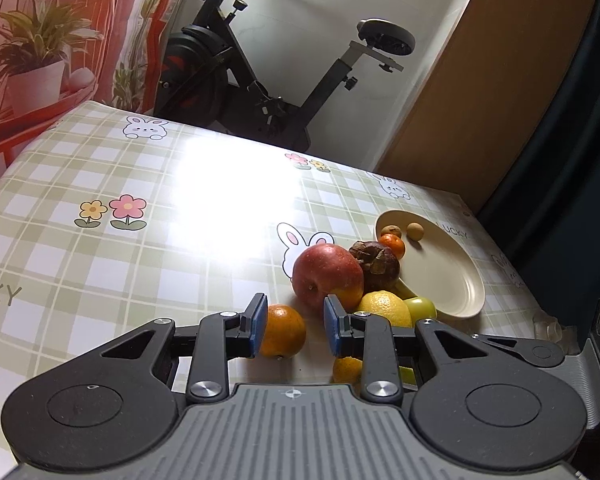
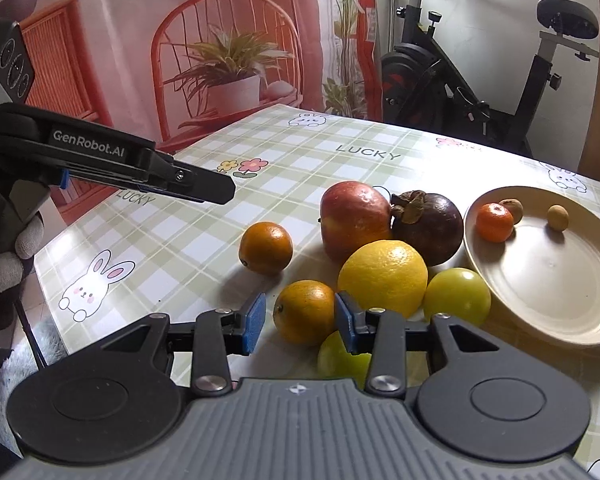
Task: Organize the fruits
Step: 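Move both tools back to the fruit pile, left tool toward an orange, then close the left tool around the orange beside the lemon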
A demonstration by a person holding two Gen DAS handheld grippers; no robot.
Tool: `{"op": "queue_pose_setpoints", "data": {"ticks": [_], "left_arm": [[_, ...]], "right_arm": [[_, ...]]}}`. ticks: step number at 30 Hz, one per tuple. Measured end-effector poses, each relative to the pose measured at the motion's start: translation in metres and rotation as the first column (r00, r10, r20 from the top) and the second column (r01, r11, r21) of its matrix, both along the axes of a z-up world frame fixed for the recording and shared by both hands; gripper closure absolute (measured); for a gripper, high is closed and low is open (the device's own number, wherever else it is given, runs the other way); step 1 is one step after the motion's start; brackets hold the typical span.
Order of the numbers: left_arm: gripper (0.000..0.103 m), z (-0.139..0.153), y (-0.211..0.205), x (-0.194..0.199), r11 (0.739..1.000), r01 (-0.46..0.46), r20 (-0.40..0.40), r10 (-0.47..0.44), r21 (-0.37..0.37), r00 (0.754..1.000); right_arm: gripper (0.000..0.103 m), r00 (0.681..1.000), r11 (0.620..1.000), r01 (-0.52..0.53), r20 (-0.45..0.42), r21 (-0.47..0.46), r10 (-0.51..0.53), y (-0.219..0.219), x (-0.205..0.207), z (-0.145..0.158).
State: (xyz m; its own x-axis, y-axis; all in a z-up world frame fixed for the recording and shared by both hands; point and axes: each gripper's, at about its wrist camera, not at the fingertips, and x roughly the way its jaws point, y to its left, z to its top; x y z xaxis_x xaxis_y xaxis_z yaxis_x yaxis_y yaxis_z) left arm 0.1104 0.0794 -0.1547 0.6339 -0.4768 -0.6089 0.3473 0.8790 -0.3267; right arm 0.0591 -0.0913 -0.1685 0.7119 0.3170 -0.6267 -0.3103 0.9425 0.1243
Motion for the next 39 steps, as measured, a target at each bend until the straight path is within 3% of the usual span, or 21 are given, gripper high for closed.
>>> {"op": "queue_pose_setpoints", "data": {"ticks": [6, 12, 24, 27, 33, 37, 39], "left_arm": [[0.071, -0.005, 0.008, 0.002, 1.000, 0.004, -0.014, -0.004, -0.025, 1.000], [0.071, -0.014, -0.003, 0.004, 0.995, 0.091, -0.039, -0.092, -0.041, 0.995], [0.070, -0.039, -0.038, 0.017, 0.974, 0.216, -0.117, -0.223, -0.070, 0.968], [0.063, -0.044, -0.045, 0.019, 0.970, 0.234, -0.139, -0.241, -0.068, 0.960], [0.061, -0.052, -0.054, 0.019, 0.971, 0.238, -0.153, -0.238, -0.020, 0.959], [0.061, -0.051, -0.048, 0.020, 0.974, 0.225, -0.151, -0.227, -0.032, 0.962], [0.061, -0.050, -0.046, 0.021, 0.976, 0.214, -0.149, -0.216, -0.033, 0.965]], "right_arm": [[0.058, 1.000, 1.000, -0.008, -0.015, -0.030, 0.008, 0.009, 0.007, -0.002], [0.058, 0.999, 0.997, -0.053, 0.006, -0.064, 0.053, 0.019, 0.006, 0.000], [0.059, 0.999, 0.996, -0.032, -0.005, -0.081, 0.032, 0.014, 0.003, -0.003], [0.059, 0.999, 0.996, -0.032, -0.006, -0.080, 0.032, 0.013, 0.004, -0.004], [0.058, 1.000, 0.996, -0.030, -0.008, -0.081, 0.030, 0.013, 0.005, -0.004], [0.047, 0.999, 0.996, -0.038, -0.011, -0.078, 0.037, 0.013, 0.005, -0.005], [0.047, 0.999, 0.996, -0.042, -0.013, -0.080, 0.041, 0.014, 0.006, -0.006]]}}
